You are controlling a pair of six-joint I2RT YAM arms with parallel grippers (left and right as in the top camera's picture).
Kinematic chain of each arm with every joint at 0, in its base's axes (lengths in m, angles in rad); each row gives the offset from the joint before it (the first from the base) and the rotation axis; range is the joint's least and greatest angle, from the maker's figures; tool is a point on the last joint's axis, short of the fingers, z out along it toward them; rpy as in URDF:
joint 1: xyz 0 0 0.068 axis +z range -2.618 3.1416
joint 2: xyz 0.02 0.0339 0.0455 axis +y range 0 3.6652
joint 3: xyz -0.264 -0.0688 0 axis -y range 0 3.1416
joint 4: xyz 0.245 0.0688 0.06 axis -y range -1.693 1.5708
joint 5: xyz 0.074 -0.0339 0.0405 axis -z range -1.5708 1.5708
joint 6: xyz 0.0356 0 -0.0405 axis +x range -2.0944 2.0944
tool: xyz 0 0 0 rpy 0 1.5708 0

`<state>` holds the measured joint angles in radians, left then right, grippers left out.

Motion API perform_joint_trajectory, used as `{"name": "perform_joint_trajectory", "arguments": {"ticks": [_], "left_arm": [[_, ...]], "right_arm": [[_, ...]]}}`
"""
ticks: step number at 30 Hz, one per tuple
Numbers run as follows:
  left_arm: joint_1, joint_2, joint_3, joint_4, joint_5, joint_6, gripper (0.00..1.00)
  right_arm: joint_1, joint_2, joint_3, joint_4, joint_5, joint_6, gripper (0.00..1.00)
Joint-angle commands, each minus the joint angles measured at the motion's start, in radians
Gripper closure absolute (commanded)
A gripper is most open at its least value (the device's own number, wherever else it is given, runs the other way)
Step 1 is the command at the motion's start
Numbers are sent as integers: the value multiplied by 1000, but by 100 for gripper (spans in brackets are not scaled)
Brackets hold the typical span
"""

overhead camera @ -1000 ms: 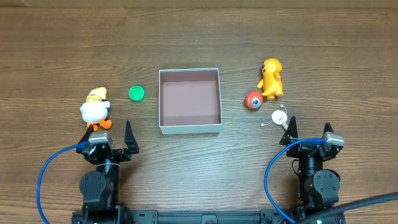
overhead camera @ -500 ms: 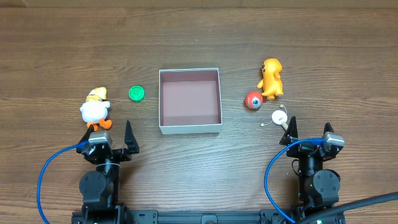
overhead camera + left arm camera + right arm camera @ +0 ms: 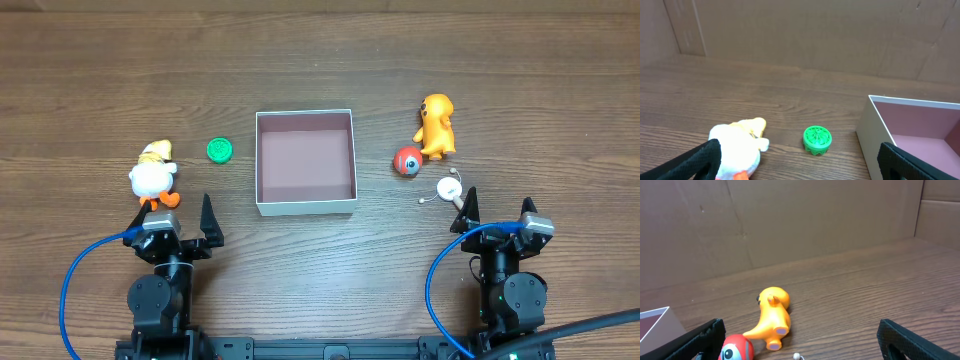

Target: Pack container

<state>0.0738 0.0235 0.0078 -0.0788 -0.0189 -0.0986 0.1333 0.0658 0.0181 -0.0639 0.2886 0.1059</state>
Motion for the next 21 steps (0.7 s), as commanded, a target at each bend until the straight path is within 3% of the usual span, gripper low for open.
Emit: {"name": "perform_joint_trajectory", "arguments": {"ticks": [1, 3, 9, 15, 18, 21], "left_arm": [[5, -12, -2, 1, 16, -10, 0], [5, -12, -2, 1, 16, -10, 0], [5, -12, -2, 1, 16, -10, 0], [5, -12, -2, 1, 16, -10, 0], [5, -12, -2, 1, 16, -10, 0], [5, -12, -2, 1, 16, -10, 0]], "right_arm": [[3, -3, -10, 8, 6, 10, 0], [3, -3, -10, 10, -18, 10, 0], [3, -3, -10, 6, -516, 10, 0], [3, -3, -10, 24, -502, 10, 0], [3, -3, 3, 90, -444, 161, 0], [3, -2, 67, 85, -377, 157, 0]]}}
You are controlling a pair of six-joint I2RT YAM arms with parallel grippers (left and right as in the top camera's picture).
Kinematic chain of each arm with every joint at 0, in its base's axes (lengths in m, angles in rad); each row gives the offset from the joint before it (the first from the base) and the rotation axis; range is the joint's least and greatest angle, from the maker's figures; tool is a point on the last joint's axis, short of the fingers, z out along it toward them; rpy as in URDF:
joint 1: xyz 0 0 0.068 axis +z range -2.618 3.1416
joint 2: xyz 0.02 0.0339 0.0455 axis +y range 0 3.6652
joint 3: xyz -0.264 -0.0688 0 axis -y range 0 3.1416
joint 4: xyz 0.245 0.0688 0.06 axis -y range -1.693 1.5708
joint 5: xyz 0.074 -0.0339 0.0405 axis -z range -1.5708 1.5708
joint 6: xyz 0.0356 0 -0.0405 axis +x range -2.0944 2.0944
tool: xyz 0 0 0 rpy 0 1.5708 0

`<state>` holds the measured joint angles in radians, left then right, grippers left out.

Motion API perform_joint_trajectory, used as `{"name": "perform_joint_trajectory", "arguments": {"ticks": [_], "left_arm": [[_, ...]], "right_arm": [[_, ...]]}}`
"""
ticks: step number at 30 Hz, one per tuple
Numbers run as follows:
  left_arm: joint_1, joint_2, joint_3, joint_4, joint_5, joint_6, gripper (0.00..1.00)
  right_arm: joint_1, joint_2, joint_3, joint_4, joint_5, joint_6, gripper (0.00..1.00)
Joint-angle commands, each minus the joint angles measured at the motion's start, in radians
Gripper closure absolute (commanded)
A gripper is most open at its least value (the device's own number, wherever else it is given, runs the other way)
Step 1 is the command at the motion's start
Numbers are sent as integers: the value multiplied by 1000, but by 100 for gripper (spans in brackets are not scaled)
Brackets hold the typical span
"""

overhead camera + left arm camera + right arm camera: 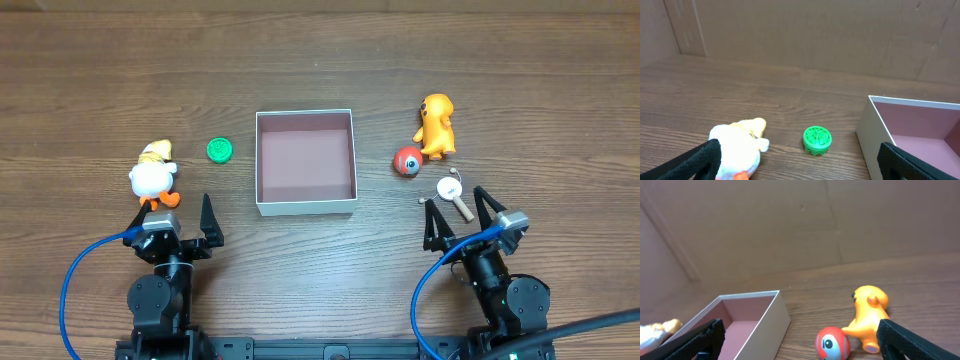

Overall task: Pack container
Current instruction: 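Reach the right gripper to the orange dinosaur and grasp it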

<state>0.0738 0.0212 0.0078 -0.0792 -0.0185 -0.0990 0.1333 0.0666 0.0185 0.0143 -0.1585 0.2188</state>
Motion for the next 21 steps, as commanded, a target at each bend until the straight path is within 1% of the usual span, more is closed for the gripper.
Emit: {"name": "perform_joint_trajectory", "arguments": {"ticks": [1, 2, 3, 6, 7, 9, 10, 12, 14, 17, 21], "left_arm": [[5, -10, -2, 2, 16, -9, 0], [5, -10, -2, 2, 16, -9, 0], [5, -10, -2, 2, 16, -9, 0], [5, -10, -2, 2, 15, -9, 0], [5, -10, -2, 2, 16, -9, 0], [5, -10, -2, 2, 16, -9, 0], [5, -10, -2, 2, 16, -9, 0], [5, -10, -2, 2, 16, -9, 0], [5, -10, -2, 2, 16, -9, 0], [5, -10, -2, 2, 16, -9, 0], [5, -10, -2, 2, 16, -9, 0]], "right_arm": [[3, 3, 110, 2, 104, 43, 0], [3, 12, 143, -6, 124, 42, 0], [3, 43, 215, -30, 143, 35, 0], [3, 186, 401, -117, 142, -14, 0], [3, 298, 522, -195, 141, -14, 0], [3, 429, 667, -299, 138, -13, 0], [3, 550, 808, -410, 138, -14, 0], [3, 729, 1011, -579, 139, -16, 0], [3, 863, 1146, -693, 138, -61, 0], [3, 1044, 1288, -809, 140, -126, 0], [2, 1162, 1304, -802, 177, -151, 0]]}}
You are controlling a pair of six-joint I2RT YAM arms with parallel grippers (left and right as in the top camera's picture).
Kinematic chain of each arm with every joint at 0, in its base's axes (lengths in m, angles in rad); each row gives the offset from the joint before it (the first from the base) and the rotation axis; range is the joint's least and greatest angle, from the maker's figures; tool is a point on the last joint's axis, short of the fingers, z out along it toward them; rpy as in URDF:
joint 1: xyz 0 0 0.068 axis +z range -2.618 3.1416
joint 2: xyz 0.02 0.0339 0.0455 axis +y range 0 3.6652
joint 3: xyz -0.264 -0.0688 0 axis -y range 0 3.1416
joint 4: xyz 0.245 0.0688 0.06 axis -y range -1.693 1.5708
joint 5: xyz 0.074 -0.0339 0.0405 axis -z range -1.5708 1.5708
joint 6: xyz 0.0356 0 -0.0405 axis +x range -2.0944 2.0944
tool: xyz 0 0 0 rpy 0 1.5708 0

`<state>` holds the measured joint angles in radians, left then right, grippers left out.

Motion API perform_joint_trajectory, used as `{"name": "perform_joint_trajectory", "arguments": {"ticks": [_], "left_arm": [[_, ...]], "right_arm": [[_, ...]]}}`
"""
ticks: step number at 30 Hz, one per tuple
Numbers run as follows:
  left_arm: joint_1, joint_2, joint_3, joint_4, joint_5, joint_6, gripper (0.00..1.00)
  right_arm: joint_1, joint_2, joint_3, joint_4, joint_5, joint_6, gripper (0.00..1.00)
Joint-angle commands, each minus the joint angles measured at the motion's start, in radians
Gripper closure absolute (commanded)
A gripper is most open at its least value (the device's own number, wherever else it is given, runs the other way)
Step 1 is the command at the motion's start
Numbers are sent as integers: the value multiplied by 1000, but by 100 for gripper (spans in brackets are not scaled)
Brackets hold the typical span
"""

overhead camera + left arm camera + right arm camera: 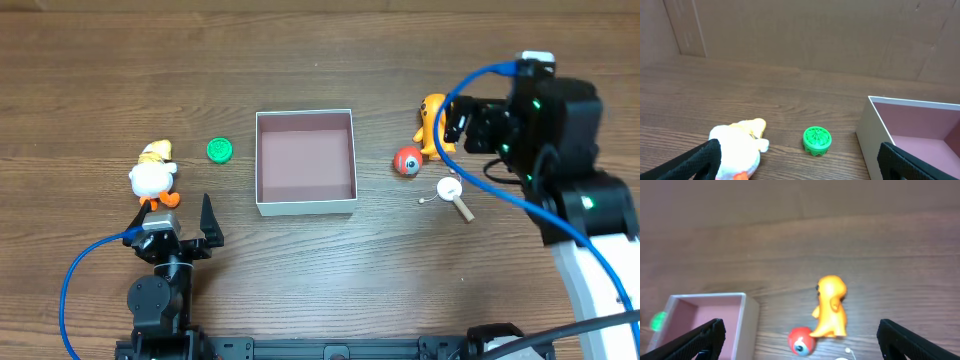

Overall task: Pack container
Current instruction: 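Reach the right gripper to the orange dinosaur and grasp it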

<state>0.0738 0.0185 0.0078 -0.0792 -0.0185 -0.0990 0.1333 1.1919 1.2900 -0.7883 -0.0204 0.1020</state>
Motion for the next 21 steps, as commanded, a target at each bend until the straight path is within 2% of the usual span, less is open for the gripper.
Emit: {"name": "perform_joint_trajectory", "arguments": {"ticks": [1, 14, 21], "left_arm": [[5, -7, -2, 2, 15, -9, 0], [5, -7, -2, 2, 16, -9, 0], [5, -7, -2, 2, 16, -9, 0]], "right_arm": [[2, 50, 32, 1, 47, -56, 0], [2, 82, 32, 27, 125, -137, 1], [2, 229, 32, 118, 125, -137, 4]]}}
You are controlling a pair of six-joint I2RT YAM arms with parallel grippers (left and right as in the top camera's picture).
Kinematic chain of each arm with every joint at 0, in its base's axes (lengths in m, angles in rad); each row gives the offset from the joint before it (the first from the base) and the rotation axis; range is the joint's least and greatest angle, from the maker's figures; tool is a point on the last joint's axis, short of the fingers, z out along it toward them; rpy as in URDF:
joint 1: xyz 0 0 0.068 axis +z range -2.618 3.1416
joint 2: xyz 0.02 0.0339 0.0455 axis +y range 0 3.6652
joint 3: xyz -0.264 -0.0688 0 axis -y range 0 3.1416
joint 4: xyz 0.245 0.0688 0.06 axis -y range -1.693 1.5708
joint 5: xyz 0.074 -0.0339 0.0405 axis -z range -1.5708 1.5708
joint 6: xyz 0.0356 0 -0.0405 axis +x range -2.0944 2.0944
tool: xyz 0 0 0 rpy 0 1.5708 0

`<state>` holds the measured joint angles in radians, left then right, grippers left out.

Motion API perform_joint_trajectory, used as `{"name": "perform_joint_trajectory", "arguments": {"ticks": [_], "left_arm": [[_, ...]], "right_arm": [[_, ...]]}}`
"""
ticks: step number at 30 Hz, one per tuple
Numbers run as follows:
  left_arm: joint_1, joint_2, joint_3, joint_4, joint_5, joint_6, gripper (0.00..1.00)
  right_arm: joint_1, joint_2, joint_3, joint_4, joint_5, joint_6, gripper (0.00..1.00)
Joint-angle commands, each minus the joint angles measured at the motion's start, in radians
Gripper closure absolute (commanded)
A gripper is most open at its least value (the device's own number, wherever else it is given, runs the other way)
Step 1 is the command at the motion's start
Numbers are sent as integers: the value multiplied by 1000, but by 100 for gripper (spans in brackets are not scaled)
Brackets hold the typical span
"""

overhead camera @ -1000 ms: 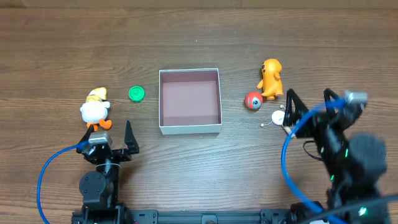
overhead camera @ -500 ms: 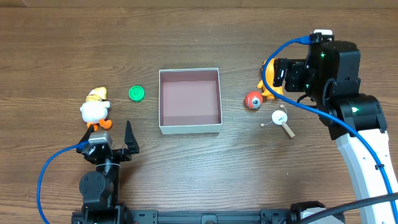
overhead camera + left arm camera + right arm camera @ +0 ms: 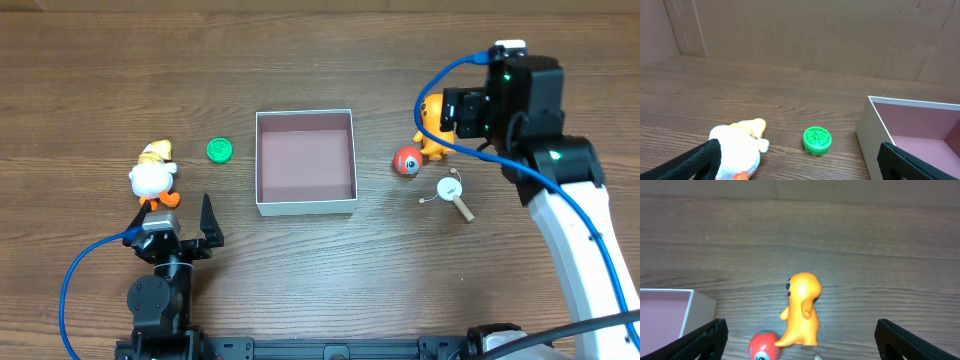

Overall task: Pack container
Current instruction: 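Reach the right gripper to the orange dinosaur and grasp it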

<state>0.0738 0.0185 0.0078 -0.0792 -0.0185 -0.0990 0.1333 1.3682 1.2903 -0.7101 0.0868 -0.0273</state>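
The white box (image 3: 305, 207) with a pink inside stands open at the table's middle. To its right an orange figure (image 3: 434, 135) lies next to a red ball (image 3: 406, 161) and a small white piece on a wooden stick (image 3: 450, 190). My right gripper (image 3: 448, 118) hangs open above the orange figure (image 3: 801, 310), which shows between its fingers with the red ball (image 3: 763, 347) below. Left of the box are a green cap (image 3: 220, 150) and a white duck (image 3: 152, 175). My left gripper (image 3: 183, 228) rests open near the front edge, facing the duck (image 3: 737, 147) and cap (image 3: 817, 139).
Brown cardboard walls close off the far side of the wooden table in both wrist views. The box's white wall (image 3: 871, 135) stands at the right of the left wrist view. Blue cables run from both arms.
My right gripper has shifted a little left and closer over the orange figure, which now looks larger between its fingers. The left arm and all the objects are where they were.
Both grippers first rested open near the front edge. The right one then turned toward the box and toys while still low. After that it was raised out to the right of the orange figure, and now it hangs over that figure, still open.
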Motion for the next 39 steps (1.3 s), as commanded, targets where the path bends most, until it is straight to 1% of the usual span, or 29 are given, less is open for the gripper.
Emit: {"name": "perform_joint_trajectory", "arguments": {"ticks": [1, 5, 8, 11, 17, 20, 21, 22, 23, 31, 36, 39], "left_arm": [[5, -7, -2, 2, 15, -9, 0], [5, -7, -2, 2, 16, -9, 0], [5, -7, -2, 2, 16, -9, 0], [5, -7, -2, 2, 16, -9, 0], [5, -7, -2, 2, 16, -9, 0], [5, -7, -2, 2, 16, -9, 0], [5, -7, -2, 2, 16, -9, 0], [5, -7, -2, 2, 16, -9, 0], [5, -7, -2, 2, 16, -9, 0], [5, -7, -2, 2, 15, -9, 0], [5, -7, -2, 2, 15, -9, 0], [5, -7, -2, 2, 15, -10, 0]], "right_arm": [[2, 80, 32, 64, 17, -7, 4], [2, 190, 32, 150, 16, -7, 4], [2, 237, 32, 164, 16, -7, 5], [2, 296, 32, 164, -10, -6, 10], [2, 439, 31, 167, -9, -7, 11], [2, 454, 31, 167, 27, -6, 11], [1, 455, 31, 166, 34, -7, 13], [0, 456, 31, 162, 37, -7, 17], [-2, 456, 31, 161, 37, -7, 18], [-32, 464, -7, 179, 36, -7, 21], [-32, 491, -15, 182, 32, -7, 24], [-32, 495, -15, 182, 24, -7, 28]]}}
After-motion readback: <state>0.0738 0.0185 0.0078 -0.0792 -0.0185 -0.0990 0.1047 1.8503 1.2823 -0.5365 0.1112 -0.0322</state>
